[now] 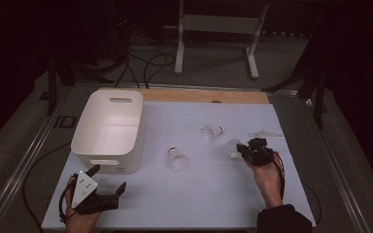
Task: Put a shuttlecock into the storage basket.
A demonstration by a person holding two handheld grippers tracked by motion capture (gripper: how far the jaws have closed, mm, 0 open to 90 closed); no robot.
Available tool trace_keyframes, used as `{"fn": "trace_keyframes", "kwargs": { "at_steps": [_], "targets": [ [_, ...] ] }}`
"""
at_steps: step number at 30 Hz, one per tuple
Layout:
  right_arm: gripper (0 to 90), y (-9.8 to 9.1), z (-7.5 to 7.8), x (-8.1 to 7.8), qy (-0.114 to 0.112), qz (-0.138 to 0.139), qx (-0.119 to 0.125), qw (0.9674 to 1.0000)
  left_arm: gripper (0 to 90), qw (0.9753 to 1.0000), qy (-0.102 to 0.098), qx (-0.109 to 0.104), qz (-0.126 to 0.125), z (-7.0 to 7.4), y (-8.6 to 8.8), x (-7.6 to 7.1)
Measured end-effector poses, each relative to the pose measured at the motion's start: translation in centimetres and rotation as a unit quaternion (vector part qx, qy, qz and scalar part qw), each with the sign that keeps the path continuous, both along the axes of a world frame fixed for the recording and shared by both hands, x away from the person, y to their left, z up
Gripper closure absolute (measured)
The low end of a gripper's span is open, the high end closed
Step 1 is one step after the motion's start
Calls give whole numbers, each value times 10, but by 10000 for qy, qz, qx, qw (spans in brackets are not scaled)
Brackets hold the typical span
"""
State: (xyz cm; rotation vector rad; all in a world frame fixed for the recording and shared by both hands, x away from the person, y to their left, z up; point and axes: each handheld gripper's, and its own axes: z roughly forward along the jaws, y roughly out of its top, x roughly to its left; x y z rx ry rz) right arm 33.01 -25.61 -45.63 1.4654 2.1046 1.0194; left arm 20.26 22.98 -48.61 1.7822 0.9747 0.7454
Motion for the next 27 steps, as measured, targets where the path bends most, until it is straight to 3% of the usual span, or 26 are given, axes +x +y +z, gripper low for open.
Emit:
{"fn": "trace_keyframes", "kwargs": {
  "at_steps": [16,27],
  "targets": [
    [890,1,16,-1,-162,7,157,9997,2,10000,-5,-8,6,0,0,0],
    [890,2,20,-2,-142,42,359,9992,2,10000,2,8,-3,0,0,0]
  ]
}}
